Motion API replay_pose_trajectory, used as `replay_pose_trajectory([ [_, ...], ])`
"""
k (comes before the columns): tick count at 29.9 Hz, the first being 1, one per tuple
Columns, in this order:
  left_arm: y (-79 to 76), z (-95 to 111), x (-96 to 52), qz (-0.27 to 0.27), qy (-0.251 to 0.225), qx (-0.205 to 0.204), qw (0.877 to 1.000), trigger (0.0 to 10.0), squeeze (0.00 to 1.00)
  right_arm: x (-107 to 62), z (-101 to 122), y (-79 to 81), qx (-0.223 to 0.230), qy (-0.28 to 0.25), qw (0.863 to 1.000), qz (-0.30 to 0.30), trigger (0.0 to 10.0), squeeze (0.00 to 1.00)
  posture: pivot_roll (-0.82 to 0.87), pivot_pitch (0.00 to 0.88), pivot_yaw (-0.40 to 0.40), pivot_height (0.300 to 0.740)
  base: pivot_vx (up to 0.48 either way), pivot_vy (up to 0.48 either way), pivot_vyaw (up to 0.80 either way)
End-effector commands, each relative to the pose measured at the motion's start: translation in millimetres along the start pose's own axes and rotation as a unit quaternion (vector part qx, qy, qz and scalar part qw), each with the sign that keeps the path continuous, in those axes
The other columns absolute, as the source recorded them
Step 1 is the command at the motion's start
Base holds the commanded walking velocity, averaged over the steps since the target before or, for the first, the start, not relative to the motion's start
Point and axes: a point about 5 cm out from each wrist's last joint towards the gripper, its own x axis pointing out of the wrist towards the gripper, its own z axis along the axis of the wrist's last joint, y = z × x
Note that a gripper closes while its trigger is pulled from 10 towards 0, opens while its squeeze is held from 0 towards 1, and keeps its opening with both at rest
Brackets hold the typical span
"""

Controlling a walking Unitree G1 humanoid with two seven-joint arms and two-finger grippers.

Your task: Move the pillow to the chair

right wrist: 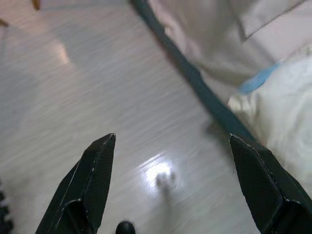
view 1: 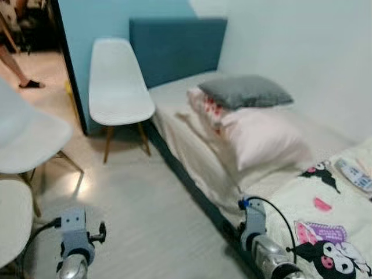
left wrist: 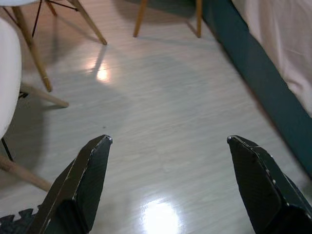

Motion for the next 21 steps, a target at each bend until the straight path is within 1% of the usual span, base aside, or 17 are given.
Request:
replay_pose_trajectory([
  [1, 6.4, -0.9, -1.2, 0.007, -0.001, -0.002, 1.000, 10.0, 0.00, 1.7, 2.1, 6.9, 0.006, -0.007, 1.000, 0.009, 10.0, 0.00, 0.07, 0.000, -0.096, 0.740, 0.315, 0.000, 0.00],
  [5, 7.8, 3.8, 0.6, 0.006, -0.011, -0.003, 1.000, 10.0, 0.00, 2.7, 7.3, 8.0, 0.008, -0.017, 1.000, 0.013, 10.0, 0.00, 0.07, 0.000, -0.096, 0.740, 0.319, 0.000, 0.00],
  [6, 9.4, 8.8, 2.2, 0.009, -0.022, -0.005, 1.000, 10.0, 0.00, 4.0, 13.8, 9.7, 0.006, -0.029, 0.999, 0.019, 10.0, 0.00, 0.07, 0.000, -0.097, 0.740, 0.326, 0.000, 0.00],
  [7, 9.4, 8.8, 2.2, 0.009, -0.022, -0.005, 1.000, 10.0, 0.00, 4.0, 13.8, 9.7, 0.006, -0.029, 0.999, 0.019, 10.0, 0.00, 0.07, 0.000, -0.097, 0.740, 0.326, 0.000, 0.00],
  [8, 12.3, 18.5, 5.0, 0.012, -0.043, -0.009, 0.999, 10.0, 0.00, 6.3, 29.4, 13.6, 0.002, -0.057, 0.998, 0.036, 10.0, 0.00, 0.07, 0.000, -0.096, 0.740, 0.322, 0.000, 0.00],
  [9, 12.8, 23.0, 6.3, 0.013, -0.053, -0.009, 0.998, 10.0, 0.00, 7.5, 39.8, 15.0, 0.003, -0.074, 0.996, 0.043, 10.0, 0.00, 0.06, 0.000, -0.093, 0.740, 0.326, 0.000, 0.00],
  [11, 12.8, 23.0, 6.3, 0.013, -0.053, -0.009, 0.998, 10.0, 0.00, 7.5, 39.8, 15.0, 0.003, -0.074, 0.996, 0.043, 10.0, 0.00, 0.06, 0.000, -0.093, 0.740, 0.326, 0.000, 0.00],
  [12, 13.0, 25.5, 7.0, 0.013, -0.059, -0.010, 0.998, 10.0, 0.00, 8.0, 46.1, 15.7, 0.005, -0.084, 0.995, 0.047, 10.0, 0.00, 0.06, 0.000, -0.093, 0.740, 0.326, 0.000, 0.00],
  [13, 13.0, 25.5, 7.0, 0.013, -0.059, -0.010, 0.998, 10.0, 0.00, 8.0, 46.1, 15.7, 0.005, -0.084, 0.995, 0.047, 10.0, 0.00, 0.06, 0.000, -0.093, 0.740, 0.326, 0.000, 0.00],
  [15, 12.9, 40.3, 11.2, 0.010, -0.088, -0.014, 0.996, 10.0, 0.00, 9.9, 77.5, 23.2, 0.003, -0.133, 0.988, 0.073, 10.0, 0.00, 0.06, 0.000, -0.093, 0.740, 0.324, 0.000, 0.00],
  [16, 12.9, 45.4, 12.5, 0.009, -0.098, -0.016, 0.995, 10.0, 0.00, 10.1, 87.7, 26.2, 0.003, -0.149, 0.985, 0.083, 10.0, 0.00, 0.06, 0.000, -0.094, 0.740, 0.322, 0.000, 0.00],
  [17, 12.9, 45.4, 12.5, 0.009, -0.098, -0.016, 0.995, 10.0, 0.00, 10.1, 87.7, 26.2, 0.003, -0.149, 0.985, 0.083, 10.0, 0.00, 0.06, 0.000, -0.094, 0.740, 0.322, 0.000, 0.00],
  [18, 11.9, 50.4, 13.7, 0.006, -0.108, -0.018, 0.994, 10.0, 0.00, 9.8, 99.8, 31.1, 0.006, -0.169, 0.981, 0.099, 10.0, 0.00, 0.06, 0.000, -0.093, 0.740, 0.326, 0.000, 0.00],
  [20, 11.9, 50.4, 13.7, 0.006, -0.108, -0.018, 0.994, 10.0, 0.00, 9.8, 99.8, 31.1, 0.006, -0.169, 0.981, 0.099, 10.0, 0.00, 0.06, 0.000, -0.093, 0.740, 0.326, 0.000, 0.00],
  [21, 10.4, 54.4, 14.6, 0.003, -0.115, -0.018, 0.993, 10.0, 0.00, 9.2, 111.0, 36.6, 0.001, -0.188, 0.975, 0.114, 10.0, 0.00, 0.06, 0.000, -0.092, 0.740, 0.326, 0.000, 0.00],
])
